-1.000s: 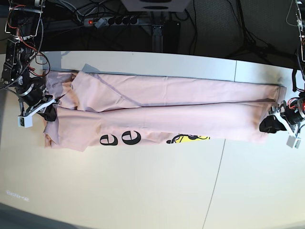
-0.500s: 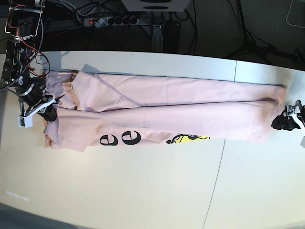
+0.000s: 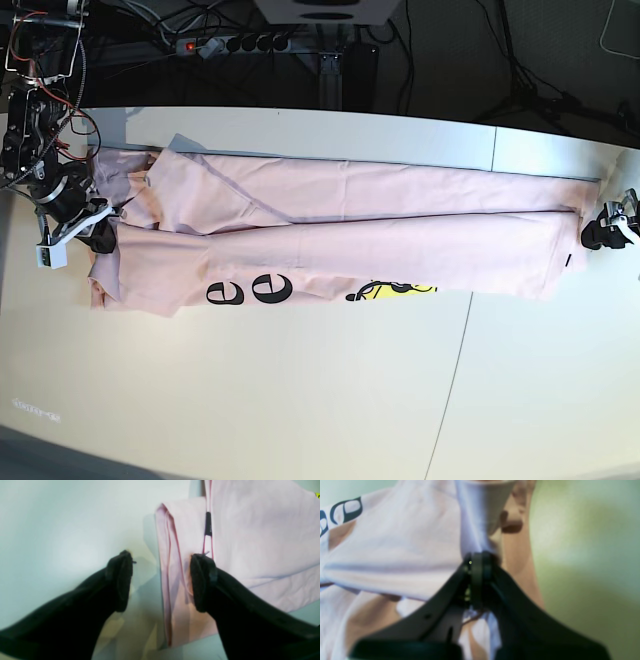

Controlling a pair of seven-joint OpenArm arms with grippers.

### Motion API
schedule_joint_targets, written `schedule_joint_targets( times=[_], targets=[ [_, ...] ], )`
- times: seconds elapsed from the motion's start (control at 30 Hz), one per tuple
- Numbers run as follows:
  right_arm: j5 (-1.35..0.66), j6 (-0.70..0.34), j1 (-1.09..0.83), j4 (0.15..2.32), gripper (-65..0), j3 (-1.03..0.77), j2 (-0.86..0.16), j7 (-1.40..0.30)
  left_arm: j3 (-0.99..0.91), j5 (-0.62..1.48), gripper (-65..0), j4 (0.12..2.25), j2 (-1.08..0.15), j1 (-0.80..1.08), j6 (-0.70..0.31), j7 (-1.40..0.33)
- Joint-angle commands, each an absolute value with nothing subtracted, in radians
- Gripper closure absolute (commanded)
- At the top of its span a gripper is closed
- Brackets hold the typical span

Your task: Fold the T-shirt properly

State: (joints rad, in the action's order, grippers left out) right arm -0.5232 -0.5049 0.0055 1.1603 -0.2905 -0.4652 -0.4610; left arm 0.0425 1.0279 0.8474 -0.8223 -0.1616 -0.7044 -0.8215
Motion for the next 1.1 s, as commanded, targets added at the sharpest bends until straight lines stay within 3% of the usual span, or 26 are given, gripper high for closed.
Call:
schedule_joint_targets(
  times=[0.0,0.3,0.83,1.07],
  targets=[
    [-0.498,-0.571,0.008,1.163,0.0,-0.294,-0.487,-0.49,0.033,1.044,-40.1,0.852,-0.85,-0.177,-0.698,-0.827],
    [-0.497,-0.571,0.008,1.163,0.0,-0.294,-0.487,-0.49,0.033,1.298,-40.1,0.852,-0.85,-0.181,-0.698,-1.033],
    [-0.508,-0.571,0.008,1.163,0.0,-0.294,-0.486,-0.494,0.033,1.298,-40.1,0.852,-0.856,-0.211,-0.698,-1.024],
    [-0.508,-0.571,0.008,1.163,0.0,-0.294,-0.486,-0.501,0.033,1.298,-40.1,0.852,-0.888,-0.211,-0.698,-0.912]
  ],
)
